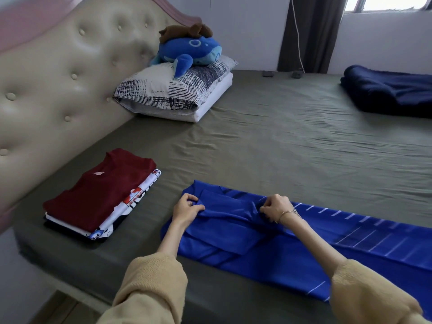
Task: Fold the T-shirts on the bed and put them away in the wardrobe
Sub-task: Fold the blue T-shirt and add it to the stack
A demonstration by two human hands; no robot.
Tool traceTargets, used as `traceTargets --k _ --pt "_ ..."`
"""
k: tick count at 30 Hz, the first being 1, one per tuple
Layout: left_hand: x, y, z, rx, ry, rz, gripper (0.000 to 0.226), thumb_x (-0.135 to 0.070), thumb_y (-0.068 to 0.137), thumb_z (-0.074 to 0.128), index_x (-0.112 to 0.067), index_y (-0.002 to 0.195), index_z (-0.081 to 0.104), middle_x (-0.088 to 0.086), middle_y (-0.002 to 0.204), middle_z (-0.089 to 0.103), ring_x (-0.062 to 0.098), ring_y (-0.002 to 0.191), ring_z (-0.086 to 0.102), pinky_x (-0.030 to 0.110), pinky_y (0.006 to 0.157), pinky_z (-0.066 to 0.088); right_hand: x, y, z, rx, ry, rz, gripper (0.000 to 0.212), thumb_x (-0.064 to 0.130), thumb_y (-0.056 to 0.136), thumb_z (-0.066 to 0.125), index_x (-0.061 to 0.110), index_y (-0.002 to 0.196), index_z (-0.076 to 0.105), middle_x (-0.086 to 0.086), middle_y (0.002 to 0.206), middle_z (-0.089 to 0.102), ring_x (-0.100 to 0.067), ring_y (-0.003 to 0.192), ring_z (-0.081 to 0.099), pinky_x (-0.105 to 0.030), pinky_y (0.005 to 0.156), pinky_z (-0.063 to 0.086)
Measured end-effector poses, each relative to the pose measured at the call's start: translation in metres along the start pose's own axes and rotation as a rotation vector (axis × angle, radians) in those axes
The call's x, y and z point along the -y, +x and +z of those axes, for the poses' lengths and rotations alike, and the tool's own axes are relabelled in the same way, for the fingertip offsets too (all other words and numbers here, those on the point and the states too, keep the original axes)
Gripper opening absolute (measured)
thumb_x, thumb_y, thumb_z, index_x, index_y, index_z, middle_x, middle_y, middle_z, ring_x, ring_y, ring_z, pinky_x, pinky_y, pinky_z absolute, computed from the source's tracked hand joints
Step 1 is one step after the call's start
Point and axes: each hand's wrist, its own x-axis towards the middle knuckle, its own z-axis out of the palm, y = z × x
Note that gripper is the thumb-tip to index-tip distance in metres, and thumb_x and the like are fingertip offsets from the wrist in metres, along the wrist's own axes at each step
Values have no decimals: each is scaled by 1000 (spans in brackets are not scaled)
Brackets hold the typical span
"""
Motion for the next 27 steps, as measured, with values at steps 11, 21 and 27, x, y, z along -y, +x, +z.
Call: traceTargets --k 11,21,27 --pt "-27 -60 67 -160 823 280 47 -32 102 33 -16 145 27 10 155 15 24 144 12 48 115 15 -122 -60 -45 -329 -134 213 14 10 82 48 13 89 59 -8 97 60 -30 90 58 -28 63 38" --pt "-56 -136 198 132 931 563 51 -34 104 21 -21 151 11 4 159 -2 19 147 -2 47 116 -1 -252 -125 -93 -595 -194 523 39 34 89 55 10 119 47 -10 127 45 -25 124 38 -43 97 36" --pt "-63 -162 244 245 911 617 47 -32 104 19 -22 150 17 3 157 10 18 145 5 45 118 3 -286 -146 -109 -642 -16 640 63 46 85 60 3 126 40 -16 132 43 -29 125 38 -41 92 42"
